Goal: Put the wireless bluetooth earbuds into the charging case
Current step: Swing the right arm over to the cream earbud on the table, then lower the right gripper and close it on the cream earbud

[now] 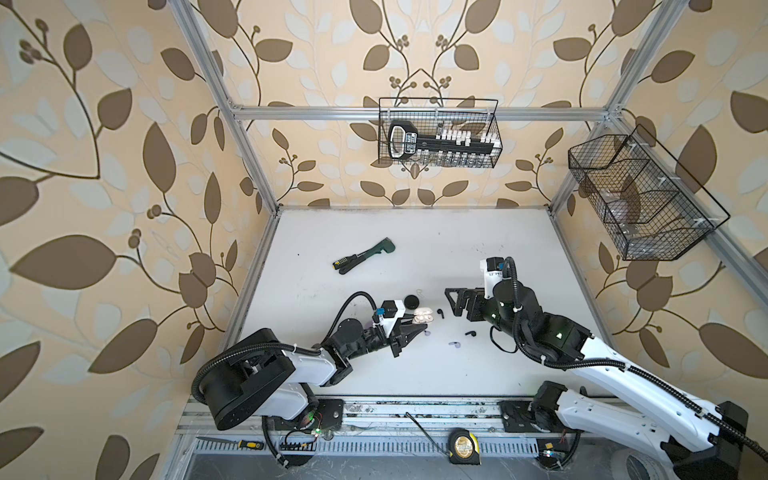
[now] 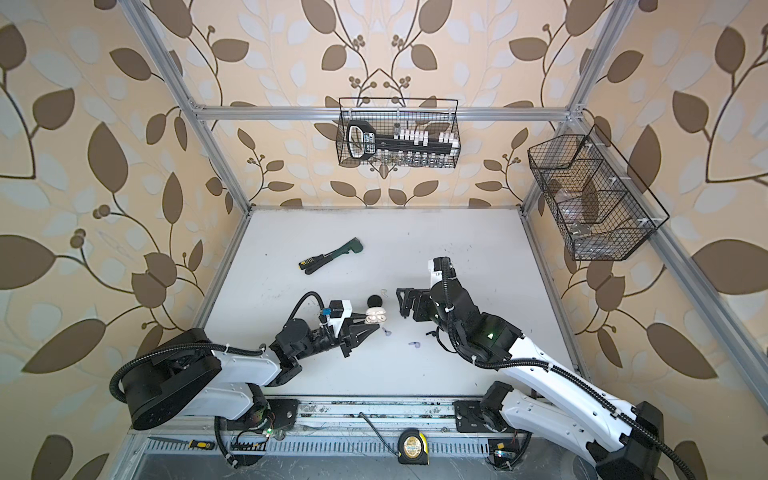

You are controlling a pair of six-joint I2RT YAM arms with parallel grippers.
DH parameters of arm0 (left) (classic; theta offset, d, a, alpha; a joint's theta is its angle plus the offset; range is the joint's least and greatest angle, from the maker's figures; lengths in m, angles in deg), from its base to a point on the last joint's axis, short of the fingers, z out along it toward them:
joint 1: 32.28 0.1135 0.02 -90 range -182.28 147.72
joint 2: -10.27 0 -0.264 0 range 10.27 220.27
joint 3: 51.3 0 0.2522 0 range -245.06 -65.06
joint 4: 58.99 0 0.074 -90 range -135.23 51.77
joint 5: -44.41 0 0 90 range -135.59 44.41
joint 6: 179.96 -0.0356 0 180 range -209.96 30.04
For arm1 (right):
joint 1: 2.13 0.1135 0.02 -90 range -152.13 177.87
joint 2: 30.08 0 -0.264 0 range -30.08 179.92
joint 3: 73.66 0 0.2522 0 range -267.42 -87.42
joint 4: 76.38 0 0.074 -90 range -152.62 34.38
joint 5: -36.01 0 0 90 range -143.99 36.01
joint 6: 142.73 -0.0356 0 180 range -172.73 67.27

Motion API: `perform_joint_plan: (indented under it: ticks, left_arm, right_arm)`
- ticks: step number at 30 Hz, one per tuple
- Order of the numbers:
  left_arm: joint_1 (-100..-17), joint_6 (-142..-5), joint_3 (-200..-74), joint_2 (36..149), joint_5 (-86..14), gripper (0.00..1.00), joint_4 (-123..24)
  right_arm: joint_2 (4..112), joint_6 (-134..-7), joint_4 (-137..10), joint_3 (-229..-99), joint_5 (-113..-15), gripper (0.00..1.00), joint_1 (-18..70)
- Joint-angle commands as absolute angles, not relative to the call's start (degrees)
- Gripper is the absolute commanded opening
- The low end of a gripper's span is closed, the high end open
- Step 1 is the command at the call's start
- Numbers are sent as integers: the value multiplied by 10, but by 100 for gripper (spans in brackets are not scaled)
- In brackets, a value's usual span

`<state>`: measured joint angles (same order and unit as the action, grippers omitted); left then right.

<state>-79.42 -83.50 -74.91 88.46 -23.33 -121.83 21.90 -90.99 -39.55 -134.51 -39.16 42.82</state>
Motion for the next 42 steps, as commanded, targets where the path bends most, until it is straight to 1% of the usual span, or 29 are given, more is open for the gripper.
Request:
perform_joint_plan:
  ticks: [1, 6, 8, 11, 14, 15, 22, 26, 31, 37, 42]
  left_arm:
    - [-788, -828, -756, 888, -247, 0, -1269]
    - [-782, -838, -739, 869, -295, 0, -1269]
    - [-781, -845, -730, 859, -314, 0, -1268]
    - [-779, -847, -723, 850, -336, 0, -1268]
    - [-778, -845, -719, 847, -349, 0, -1268]
    - [-777, -841, -718, 846, -355, 0, -1268]
    - [-776, -833, -713, 838, -376, 0, -1268]
    - [-775, -827, -712, 838, -378, 0, -1268]
    - [-775, -836, -714, 837, -365, 0, -1268]
    - [-775, -838, -717, 835, -350, 0, -1266]
    - [-775, -845, -713, 823, -351, 0, -1263]
  right_arm:
    - [235, -881, -331, -1390, -370, 98, 416]
    - [314, -854, -370, -1415, -431, 86, 363]
    - [369, -836, -381, -1439, -432, 83, 355]
    - [473, -812, -368, -1497, -428, 74, 353]
    - [563, -810, -345, -1552, -437, 67, 353]
    - [585, -809, -345, -1563, -448, 66, 352]
    - [716, -793, -341, -1641, -476, 65, 358]
    - [772, -782, -322, -1668, -466, 66, 360]
    - [811, -776, -312, -1687, -471, 65, 365]
    - [837, -769, -297, -1702, -452, 64, 370]
    - [878, -764, -285, -1722, -451, 60, 370]
